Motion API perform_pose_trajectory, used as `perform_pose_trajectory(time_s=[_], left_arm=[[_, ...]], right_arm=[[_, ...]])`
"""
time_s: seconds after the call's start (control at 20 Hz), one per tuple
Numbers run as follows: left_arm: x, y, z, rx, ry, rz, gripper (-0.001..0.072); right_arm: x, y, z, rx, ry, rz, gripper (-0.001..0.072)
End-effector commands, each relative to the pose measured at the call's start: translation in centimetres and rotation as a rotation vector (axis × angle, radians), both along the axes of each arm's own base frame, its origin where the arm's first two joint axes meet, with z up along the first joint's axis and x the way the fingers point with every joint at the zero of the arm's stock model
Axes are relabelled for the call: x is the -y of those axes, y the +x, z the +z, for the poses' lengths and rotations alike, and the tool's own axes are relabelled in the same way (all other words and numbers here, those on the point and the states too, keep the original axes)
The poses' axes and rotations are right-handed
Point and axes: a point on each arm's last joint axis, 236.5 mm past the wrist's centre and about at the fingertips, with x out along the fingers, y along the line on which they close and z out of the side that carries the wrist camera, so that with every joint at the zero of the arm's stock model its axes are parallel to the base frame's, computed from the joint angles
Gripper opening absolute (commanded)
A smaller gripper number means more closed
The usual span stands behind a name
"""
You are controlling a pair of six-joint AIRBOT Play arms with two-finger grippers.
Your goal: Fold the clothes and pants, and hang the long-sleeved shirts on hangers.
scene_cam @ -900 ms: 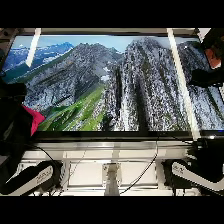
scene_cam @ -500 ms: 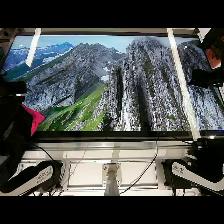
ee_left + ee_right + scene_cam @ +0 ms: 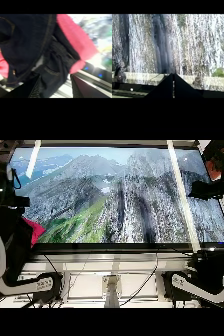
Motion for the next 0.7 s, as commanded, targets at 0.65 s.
perform_pose_trajectory(time_s=[0.65], left_arm=[[-7.6, 0.0, -10.6, -0.246, 0.070, 0.108, 0.0558]], right_arm=[[0.0, 0.0, 0.0, -0.001, 0.001, -0.001, 0.0024]])
